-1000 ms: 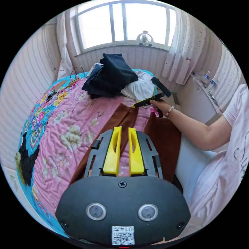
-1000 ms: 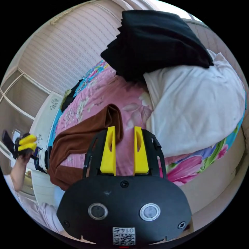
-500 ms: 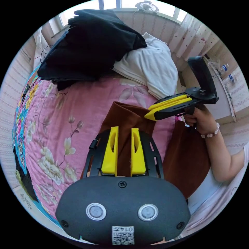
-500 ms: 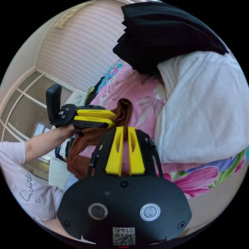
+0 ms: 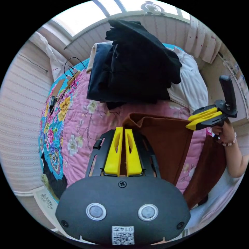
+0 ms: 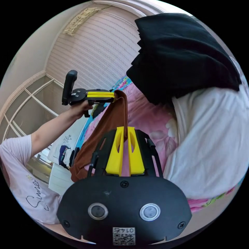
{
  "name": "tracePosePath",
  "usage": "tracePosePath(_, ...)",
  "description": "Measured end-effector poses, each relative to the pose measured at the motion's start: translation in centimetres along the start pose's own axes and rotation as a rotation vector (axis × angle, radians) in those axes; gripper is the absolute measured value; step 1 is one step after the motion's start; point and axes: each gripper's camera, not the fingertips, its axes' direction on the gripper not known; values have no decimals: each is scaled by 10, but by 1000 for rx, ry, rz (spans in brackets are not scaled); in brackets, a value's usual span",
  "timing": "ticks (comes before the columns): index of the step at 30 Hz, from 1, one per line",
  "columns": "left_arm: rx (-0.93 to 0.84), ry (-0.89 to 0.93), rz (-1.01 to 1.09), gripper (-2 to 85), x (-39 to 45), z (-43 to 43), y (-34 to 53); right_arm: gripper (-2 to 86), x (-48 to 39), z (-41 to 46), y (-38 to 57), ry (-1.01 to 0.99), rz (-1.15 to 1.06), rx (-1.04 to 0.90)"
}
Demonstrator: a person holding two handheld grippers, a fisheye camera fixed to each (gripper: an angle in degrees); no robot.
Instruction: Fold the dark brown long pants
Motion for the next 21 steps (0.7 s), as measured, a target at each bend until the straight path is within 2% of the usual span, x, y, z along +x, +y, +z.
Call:
tracePosePath(2, -47, 12, 12, -5, -12, 20, -11, 13, 3, 16, -14, 27, -15, -29)
tracePosePath(6, -102, 137, -97, 18, -30, 91, -14, 13, 16, 64, -11, 179, -16, -123)
tracePosePath(11, -97, 245, -181, 43, -38, 127, -10, 14, 20, 80, -19, 163, 4, -160)
tracePosePath(14, -101, 244, -185, 53, -54, 114, 0, 17, 21, 85, -21, 140, 14, -167)
tracePosePath(16, -118, 159, -206, 50, -62, 90, 12, 20, 20, 87, -21, 127, 19, -163)
tracePosePath(19, -50, 88, -165, 52, -51, 30, 60, 30, 8, 86, -21, 132, 4, -146)
tracePosePath(21, -7, 148, -120, 63, -15, -16, 119, 45, -19, 67, -21, 167, -34, -118)
